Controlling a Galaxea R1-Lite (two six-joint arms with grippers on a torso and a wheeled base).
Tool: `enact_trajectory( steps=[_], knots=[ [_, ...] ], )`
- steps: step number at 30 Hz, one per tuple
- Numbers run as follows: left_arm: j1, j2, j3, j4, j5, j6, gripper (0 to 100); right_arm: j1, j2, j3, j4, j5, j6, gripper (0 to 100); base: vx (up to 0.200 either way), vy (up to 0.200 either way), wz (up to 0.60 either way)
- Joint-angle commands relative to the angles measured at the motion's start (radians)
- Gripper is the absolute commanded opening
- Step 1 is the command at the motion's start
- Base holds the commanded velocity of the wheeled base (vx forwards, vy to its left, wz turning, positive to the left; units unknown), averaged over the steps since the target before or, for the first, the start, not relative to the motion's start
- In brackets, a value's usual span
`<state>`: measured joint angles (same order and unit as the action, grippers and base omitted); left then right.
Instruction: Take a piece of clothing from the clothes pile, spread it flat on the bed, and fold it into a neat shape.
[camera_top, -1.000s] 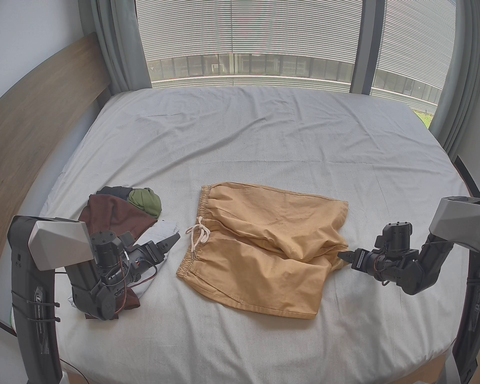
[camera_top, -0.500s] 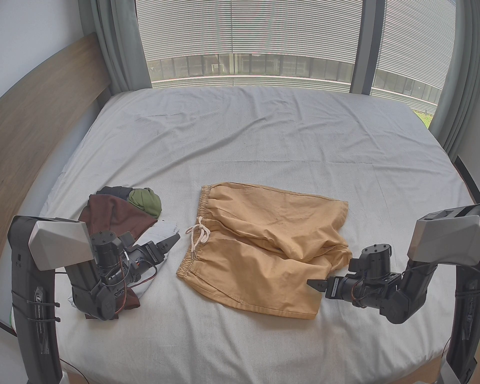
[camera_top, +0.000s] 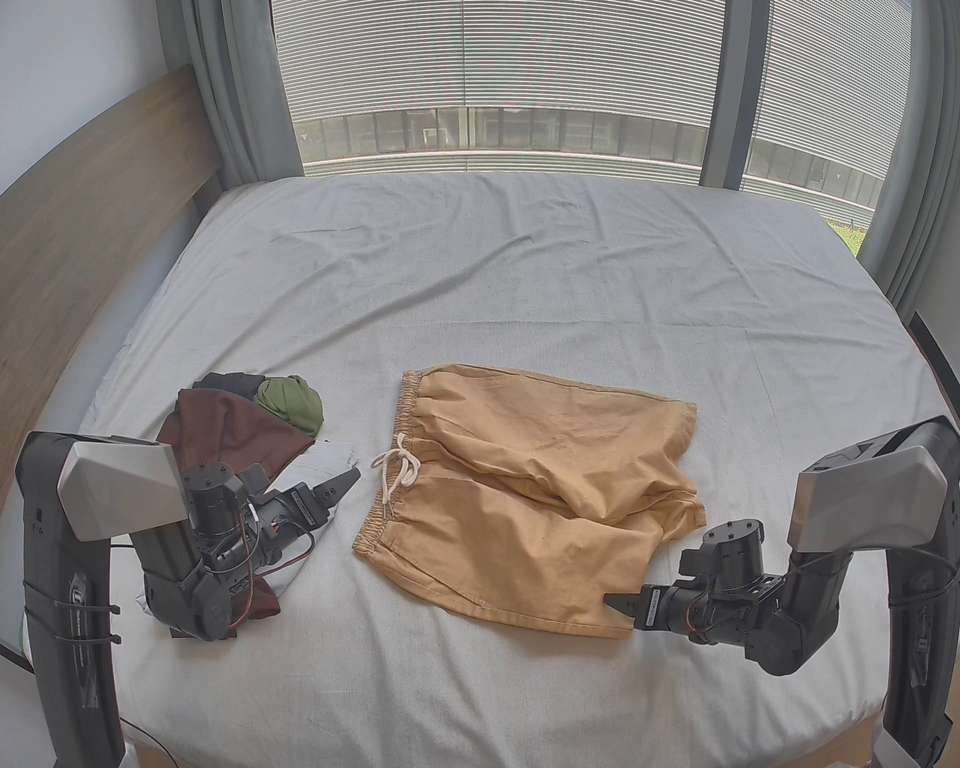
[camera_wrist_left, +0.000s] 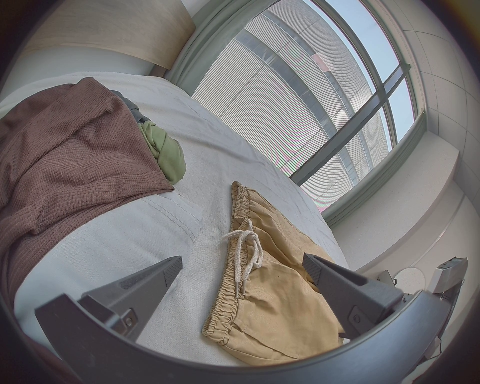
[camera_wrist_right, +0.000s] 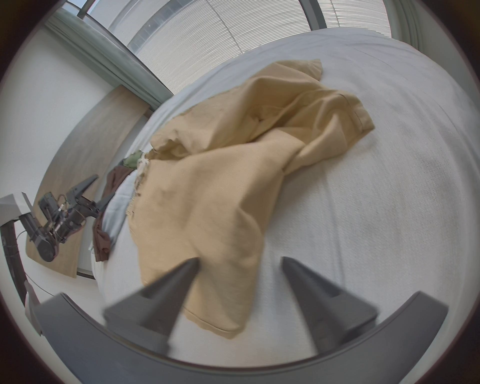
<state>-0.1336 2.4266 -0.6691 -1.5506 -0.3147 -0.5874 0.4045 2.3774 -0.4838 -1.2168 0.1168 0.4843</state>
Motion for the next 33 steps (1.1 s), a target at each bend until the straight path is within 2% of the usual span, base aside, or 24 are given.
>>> enact_trajectory(
  steps=[1,9,17,25,33],
  knots=[
    [0.000,0.003,-0.001,0.000,0.000,0.000,100,0.040,-0.004,0.030,-0.053,0.011,0.023,0,0.000,0.000,0.00],
    [0.000,0.008,-0.001,0.000,-0.001,0.000,100,0.142,-0.118,0.079,-0.055,0.006,0.054,0,0.000,0.000,0.00],
    [0.000,0.008,-0.001,0.000,0.000,0.000,100,0.117,-0.069,-0.062,0.000,0.006,0.053,0,0.000,0.000,0.00],
    [0.000,0.009,-0.001,0.000,-0.001,0.000,100,0.054,0.039,-0.314,0.112,0.014,0.051,0,0.000,0.000,0.00],
    [0.000,0.014,-0.001,0.000,-0.001,0.000,100,0.048,0.118,-0.446,0.140,0.021,0.051,0,0.000,0.000,0.00]
  ],
)
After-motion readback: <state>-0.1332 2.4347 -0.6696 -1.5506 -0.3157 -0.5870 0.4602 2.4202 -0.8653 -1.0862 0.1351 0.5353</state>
